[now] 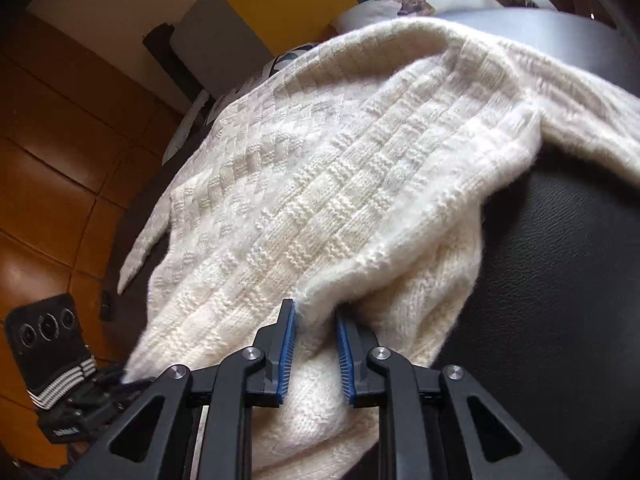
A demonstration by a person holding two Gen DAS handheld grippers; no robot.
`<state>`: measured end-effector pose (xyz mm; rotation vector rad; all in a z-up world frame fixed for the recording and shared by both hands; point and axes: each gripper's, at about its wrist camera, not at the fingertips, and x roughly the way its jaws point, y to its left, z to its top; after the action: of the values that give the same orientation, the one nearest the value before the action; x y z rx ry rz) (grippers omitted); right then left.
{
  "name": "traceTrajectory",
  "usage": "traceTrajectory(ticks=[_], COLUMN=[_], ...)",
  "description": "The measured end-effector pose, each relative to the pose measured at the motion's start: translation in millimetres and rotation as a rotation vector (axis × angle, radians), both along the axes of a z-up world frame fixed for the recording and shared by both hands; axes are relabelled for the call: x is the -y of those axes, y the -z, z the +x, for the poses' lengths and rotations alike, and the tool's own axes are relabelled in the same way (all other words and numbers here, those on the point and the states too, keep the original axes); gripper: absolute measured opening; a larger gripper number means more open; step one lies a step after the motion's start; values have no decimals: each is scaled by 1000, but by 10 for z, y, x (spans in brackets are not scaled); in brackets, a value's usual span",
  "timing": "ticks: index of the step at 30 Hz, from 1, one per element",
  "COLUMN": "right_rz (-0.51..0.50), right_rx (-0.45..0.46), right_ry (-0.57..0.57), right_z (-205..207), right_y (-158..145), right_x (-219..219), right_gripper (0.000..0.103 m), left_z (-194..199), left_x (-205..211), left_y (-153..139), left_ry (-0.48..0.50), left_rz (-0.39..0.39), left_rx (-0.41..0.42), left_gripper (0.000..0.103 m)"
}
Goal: Fold clothes
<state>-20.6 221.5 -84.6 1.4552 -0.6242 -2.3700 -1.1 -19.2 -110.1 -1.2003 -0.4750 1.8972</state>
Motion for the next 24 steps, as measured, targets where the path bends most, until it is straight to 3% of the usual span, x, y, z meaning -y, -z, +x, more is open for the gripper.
traceTrajectory(ticks=[2,6,7,10,15,18,21,24], right_rz=[45,93,48,-181,-403,-502,-503,-407], right_rx=[-29,-56,-46,20,78,48,30,3], right_ry=[16,74,93,148,167,184,196,258], right_z=[52,166,184,218,188,110,23,51], right_y=[-109,-269,-258,-114,275,367,367,245], right_x=[-173,-569,-663,-898,-817,-728,-671,-733], right_gripper=[12,13,13,34,38,41,41,41], left_z=[5,9,27,78,66,77,99,100], left_x=[-54,-205,-254,-449,-517,-444,-350,-290], left_y=[-92,-212,-265,-410,-378,-304,-259,-219], left_ry=[13,53,71,115,111,95,84,75], left_rz=[25,67,82,75,63,51,56,69], left_rx=[-13,-13,-22,-70,-28,3,25,41], left_gripper=[10,10,10,10,10,10,10,10])
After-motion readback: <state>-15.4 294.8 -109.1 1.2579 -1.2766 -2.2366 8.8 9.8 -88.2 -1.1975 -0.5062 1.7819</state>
